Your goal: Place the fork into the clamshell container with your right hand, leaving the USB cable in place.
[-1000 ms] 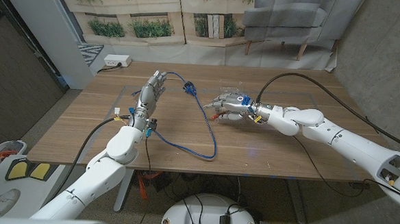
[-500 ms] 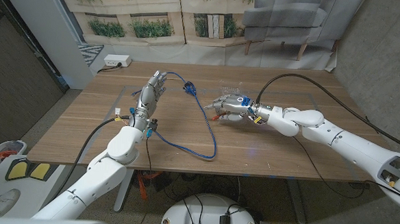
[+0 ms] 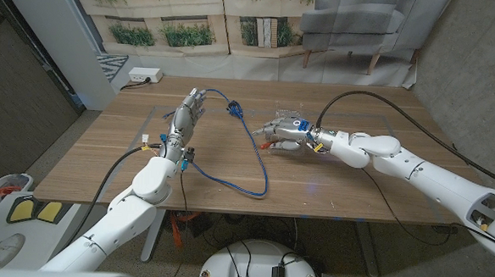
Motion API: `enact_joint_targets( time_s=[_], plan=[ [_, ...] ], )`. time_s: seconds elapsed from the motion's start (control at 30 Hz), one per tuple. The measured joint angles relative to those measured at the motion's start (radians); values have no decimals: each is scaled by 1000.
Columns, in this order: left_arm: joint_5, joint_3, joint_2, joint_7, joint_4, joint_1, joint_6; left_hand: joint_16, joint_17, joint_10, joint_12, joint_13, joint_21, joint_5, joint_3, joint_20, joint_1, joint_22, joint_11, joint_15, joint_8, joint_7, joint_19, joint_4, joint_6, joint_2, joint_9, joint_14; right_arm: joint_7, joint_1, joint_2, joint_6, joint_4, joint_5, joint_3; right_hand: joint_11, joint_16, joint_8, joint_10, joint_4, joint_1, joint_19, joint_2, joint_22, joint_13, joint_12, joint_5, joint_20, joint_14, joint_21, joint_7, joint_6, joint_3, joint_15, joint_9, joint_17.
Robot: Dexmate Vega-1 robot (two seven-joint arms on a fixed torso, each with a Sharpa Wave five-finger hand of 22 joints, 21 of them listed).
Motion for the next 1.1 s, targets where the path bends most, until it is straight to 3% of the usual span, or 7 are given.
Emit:
enact_joint_targets(
  time_s=[0.23,0.5,0.83,1.1],
  plan=[
    [-2,-4,0,0,2,6,-7,0,0,0,0,0,0,0,0,0,0,0,0,0,0,0,0,0,0,0,0,0,16,3,1,0,-2,1,0,9,0,0,-44,-8,-22,15,-9,0,-23,-39,-4,5,0,6,5,-16,-8,0,0,0],
    [-3,-8,-1,0,4,13,-17,0,0,0,0,0,0,0,0,0,0,0,0,0,0,0,0,0,0,0,0,0,26,3,1,-9,-14,2,4,27,-1,0,-105,-1,-43,12,-22,0,-43,-87,-4,9,-18,6,14,-25,-15,-2,0,-3],
    [-6,-14,0,-5,5,21,-28,0,0,0,0,0,0,0,0,0,0,0,0,0,0,0,0,0,0,0,0,0,34,-7,-3,-27,-35,5,15,52,-11,0,-158,15,-98,1,-13,0,-66,-139,-9,20,-45,0,14,-35,-32,1,0,-12],
    [-11,-19,1,-19,9,19,-44,0,0,0,0,0,0,0,0,0,0,0,0,0,0,0,0,0,0,0,0,0,34,-20,-4,-48,-54,12,29,50,-11,0,-167,34,-132,1,3,0,-78,-155,-9,20,-46,0,14,-35,-36,0,0,-12]
  ],
)
